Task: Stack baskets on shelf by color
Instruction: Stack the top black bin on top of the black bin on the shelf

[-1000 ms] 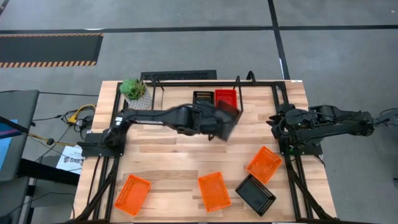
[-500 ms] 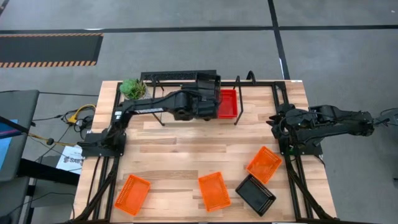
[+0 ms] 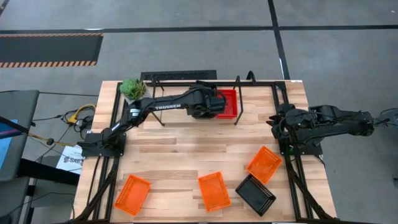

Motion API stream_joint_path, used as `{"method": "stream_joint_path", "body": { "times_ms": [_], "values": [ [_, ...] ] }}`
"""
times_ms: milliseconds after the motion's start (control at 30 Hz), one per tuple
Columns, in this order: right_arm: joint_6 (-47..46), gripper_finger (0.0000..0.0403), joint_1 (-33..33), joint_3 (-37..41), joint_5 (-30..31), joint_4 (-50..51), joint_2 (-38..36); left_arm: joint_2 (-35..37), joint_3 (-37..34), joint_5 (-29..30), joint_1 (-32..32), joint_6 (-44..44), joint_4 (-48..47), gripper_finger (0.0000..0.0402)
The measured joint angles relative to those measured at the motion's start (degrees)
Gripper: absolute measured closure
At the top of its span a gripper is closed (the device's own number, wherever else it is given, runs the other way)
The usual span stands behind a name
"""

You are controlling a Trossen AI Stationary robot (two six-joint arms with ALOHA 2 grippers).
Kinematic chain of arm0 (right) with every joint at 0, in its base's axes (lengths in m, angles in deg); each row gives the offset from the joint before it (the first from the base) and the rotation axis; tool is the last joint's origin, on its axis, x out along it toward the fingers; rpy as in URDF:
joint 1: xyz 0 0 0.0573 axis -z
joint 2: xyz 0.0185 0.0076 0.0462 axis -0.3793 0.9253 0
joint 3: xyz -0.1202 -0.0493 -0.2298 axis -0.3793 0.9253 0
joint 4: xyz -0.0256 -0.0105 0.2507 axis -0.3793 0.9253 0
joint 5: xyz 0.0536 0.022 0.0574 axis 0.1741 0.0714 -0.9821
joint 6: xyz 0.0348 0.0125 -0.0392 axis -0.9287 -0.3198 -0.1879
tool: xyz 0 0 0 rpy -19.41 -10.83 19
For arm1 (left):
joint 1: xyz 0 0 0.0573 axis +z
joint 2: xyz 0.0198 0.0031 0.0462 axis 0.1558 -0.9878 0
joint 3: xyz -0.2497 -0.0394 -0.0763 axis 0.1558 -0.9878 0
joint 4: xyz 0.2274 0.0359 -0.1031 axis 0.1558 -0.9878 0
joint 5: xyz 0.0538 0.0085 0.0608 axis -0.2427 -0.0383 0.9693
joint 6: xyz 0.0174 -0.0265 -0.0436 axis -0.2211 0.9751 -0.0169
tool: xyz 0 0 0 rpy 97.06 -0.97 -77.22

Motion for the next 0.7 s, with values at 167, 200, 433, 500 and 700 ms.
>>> {"method": "stream_joint_path", "body": {
  "times_ms": [167, 200, 433, 500, 700],
  "values": [
    [0.0, 0.0243, 0.0, 0.0, 0.0, 0.0, 0.0, 0.1, 0.0, -0.1, 0.8, -0.4, -0.3, 0.0401],
    [0.0, 0.0243, 0.0, 0.0, 0.0, 0.0, 0.0, 0.1, 0.0, -0.8, 1.0, -0.8, -0.2, 0.0401],
    [0.0, 0.0243, 0.0, 0.0, 0.0, 0.0, 0.0, 0.1, 0.0, -2.7, 1.2, -3.2, 0.5, 0.0401],
    [0.0, 0.0243, 0.0, 0.0, 0.0, 0.0, 0.0, 0.1, 0.0, -2.8, 1.2, -4.0, 0.9, 0.0401],
    [0.0, 0.0243, 0.0, 0.0, 0.0, 0.0, 0.0, 0.1, 0.0, -3.1, 1.2, -5.4, 3.8, 0.0396]
  ]
}}
